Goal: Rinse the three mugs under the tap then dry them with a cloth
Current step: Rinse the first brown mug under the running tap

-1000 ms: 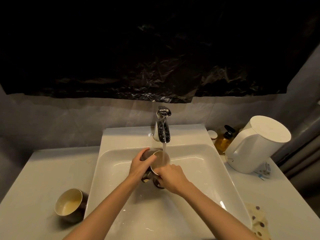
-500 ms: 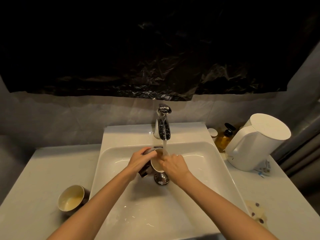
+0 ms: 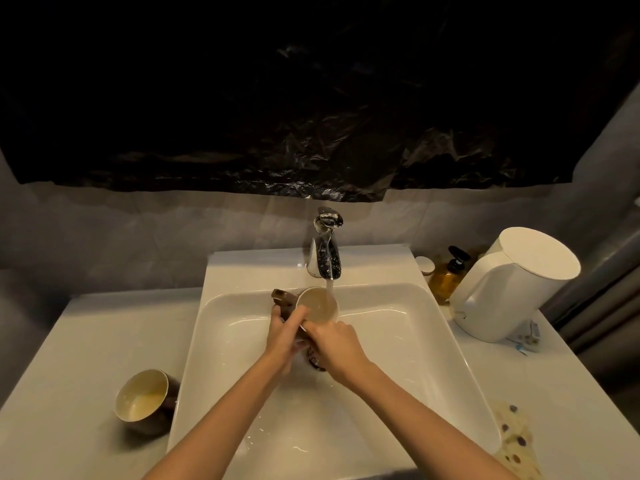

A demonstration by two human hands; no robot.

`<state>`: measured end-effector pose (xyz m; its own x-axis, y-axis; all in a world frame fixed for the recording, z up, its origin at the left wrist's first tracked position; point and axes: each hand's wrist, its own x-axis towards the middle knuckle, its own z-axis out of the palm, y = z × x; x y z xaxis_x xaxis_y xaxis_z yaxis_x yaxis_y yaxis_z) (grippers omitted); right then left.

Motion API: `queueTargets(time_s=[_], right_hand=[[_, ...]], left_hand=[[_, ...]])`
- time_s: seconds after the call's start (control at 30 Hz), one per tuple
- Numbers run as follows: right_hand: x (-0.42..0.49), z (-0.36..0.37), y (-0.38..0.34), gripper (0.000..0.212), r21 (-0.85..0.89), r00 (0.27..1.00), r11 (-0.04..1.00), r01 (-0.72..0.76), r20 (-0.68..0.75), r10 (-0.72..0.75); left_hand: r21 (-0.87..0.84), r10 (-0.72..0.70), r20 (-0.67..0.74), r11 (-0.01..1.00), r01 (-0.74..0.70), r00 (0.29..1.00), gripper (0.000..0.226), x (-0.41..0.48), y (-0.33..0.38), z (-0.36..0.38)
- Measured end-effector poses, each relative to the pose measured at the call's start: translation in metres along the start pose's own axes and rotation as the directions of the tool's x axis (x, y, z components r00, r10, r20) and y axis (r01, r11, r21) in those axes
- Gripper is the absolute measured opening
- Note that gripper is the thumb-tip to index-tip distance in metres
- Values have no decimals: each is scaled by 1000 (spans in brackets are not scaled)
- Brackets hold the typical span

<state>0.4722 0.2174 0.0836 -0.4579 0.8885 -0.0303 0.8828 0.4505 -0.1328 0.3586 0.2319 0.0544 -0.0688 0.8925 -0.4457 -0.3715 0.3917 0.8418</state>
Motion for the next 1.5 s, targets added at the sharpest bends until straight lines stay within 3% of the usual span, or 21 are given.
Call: queueTargets(time_s=[0.07, 0.2, 0.3, 0.4, 0.57, 0.63, 0.7, 0.8, 0.97, 1.03, 1.13, 1.2, 1.3, 1.37, 1.43, 1.5], right_hand=[[1, 0, 9, 35, -6, 999, 1000, 23, 47, -23], [5, -7, 26, 31, -322, 991, 944, 75, 133, -34], [6, -3, 15, 26, -325, 983, 942, 83, 182, -24], [2, -2, 7, 22, -261, 976, 960, 105, 212, -49], [3, -2, 28, 30, -329, 979, 931, 162, 175, -108], [6, -9, 27, 29, -362, 979, 917, 167, 169, -112], [6, -12, 16, 31, -257, 988, 959, 124, 127, -93], [-2, -7, 7, 41, -124, 992, 985, 120, 62, -113], [4, -8, 30, 29, -372, 968, 908, 192, 224, -113], [6, -4, 24, 26, -344, 966, 925, 164, 248, -79], [3, 12, 14, 28, -166, 978, 979, 117, 191, -85], [0, 13, 19, 28, -115, 979, 985, 131, 172, -110], [1, 0, 29, 28, -289, 972, 944, 156, 213, -95], [3, -4, 26, 25, -352, 968, 920, 173, 233, -93], [3, 0, 18, 26, -239, 973, 961, 137, 216, -85], [0, 10, 15, 30, 15, 989, 996, 90, 121, -91]], left_hand=[[91, -17, -8, 996, 18, 1000, 40, 1, 7, -2], [352, -62, 37, 935, 45, 997, 40, 4, 18, -11], [318, -44, 61, 948, 23, 997, 48, 2, 18, -7], [288, -29, -17, 957, 33, 999, 64, -1, 11, -6], [399, 7, 8, 917, -9, 1000, 37, -7, 18, -4], [384, 7, 42, 923, -23, 999, 42, -6, 23, -2], [341, 42, 44, 938, -54, 998, 52, -3, 22, 0], [301, 100, -21, 949, -89, 995, 46, -5, 17, 1], [351, 24, -8, 936, -20, 1000, 45, -8, 16, -2], [287, 12, -25, 958, -5, 1000, 51, -6, 14, -1], [207, 42, -80, 978, -25, 996, 48, -8, 10, 1], [257, 39, -81, 966, -17, 996, 42, -6, 10, -2], [418, 23, -10, 908, -17, 1000, 40, -2, 18, -7], [406, 3, 24, 914, -13, 1000, 41, -4, 22, -5], [347, 40, 21, 937, -45, 999, 43, -4, 20, -2], [318, 84, -6, 945, -78, 996, 43, -5, 17, -1]])
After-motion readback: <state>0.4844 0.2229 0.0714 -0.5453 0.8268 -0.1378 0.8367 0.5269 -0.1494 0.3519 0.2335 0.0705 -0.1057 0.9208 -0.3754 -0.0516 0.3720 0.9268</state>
